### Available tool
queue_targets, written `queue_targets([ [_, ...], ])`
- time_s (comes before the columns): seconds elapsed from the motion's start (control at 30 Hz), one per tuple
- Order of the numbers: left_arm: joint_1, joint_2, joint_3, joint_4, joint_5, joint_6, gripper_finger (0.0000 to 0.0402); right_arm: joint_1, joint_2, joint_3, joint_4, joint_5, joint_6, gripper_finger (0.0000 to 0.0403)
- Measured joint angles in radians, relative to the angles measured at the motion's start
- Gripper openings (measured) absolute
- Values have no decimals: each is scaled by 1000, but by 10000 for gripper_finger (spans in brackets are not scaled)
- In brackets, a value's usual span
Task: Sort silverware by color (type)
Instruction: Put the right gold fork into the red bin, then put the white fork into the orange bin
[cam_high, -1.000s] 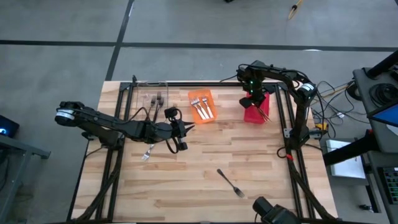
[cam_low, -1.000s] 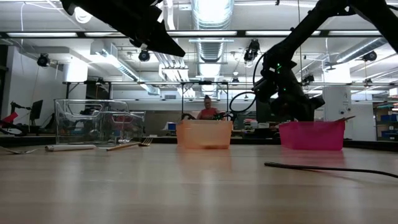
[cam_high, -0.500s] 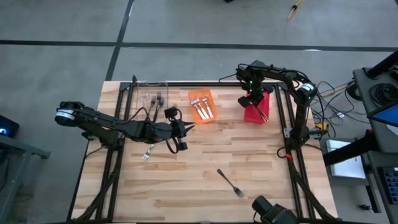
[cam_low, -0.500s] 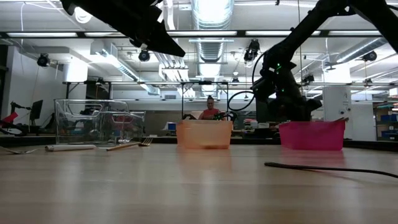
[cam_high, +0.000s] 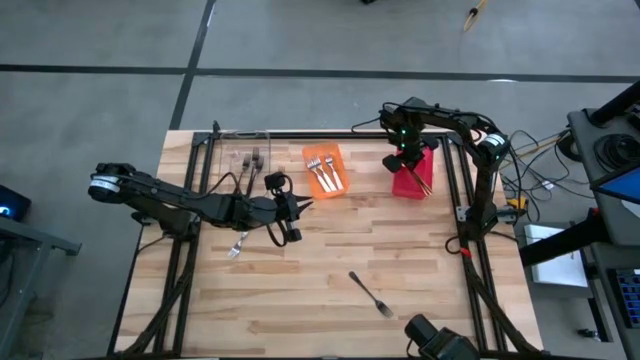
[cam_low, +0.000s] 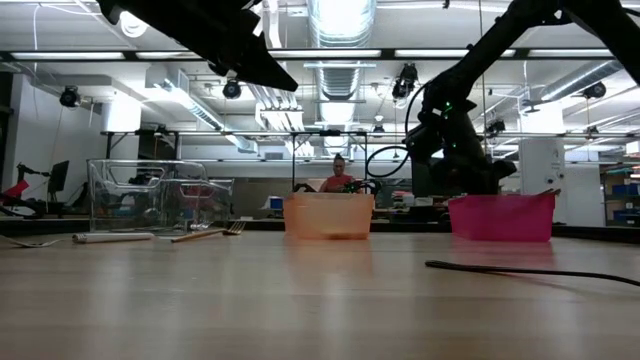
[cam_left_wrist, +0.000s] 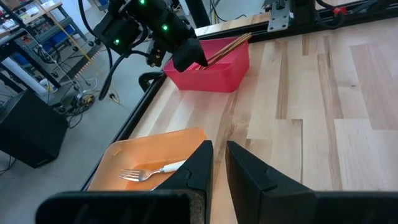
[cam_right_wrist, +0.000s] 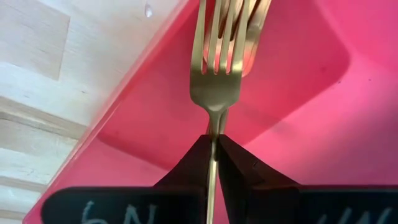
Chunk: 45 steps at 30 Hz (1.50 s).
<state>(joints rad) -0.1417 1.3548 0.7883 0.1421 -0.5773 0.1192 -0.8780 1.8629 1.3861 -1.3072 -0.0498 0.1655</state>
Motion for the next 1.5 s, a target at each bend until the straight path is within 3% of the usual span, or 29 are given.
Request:
queue_targets([
  [0.23, 1, 0, 0, 0, 0, 0, 27, 0, 0, 0, 7, 1, -2, 20],
  [0.63, 1, 0, 0, 0, 0, 0, 26, 0, 0, 0, 8, 55, 7, 99],
  [0.9, 1, 0, 0, 0, 0, 0, 27, 0, -43, 0, -33, 52, 6, 125],
  [1.13, 1, 0, 0, 0, 0, -1, 27, 30, -181, -1, 5, 52, -7, 118],
  [1.5, 1, 0, 16, -1, -6, -52, 27, 243, -520, -136, 363, 52, -12, 99],
])
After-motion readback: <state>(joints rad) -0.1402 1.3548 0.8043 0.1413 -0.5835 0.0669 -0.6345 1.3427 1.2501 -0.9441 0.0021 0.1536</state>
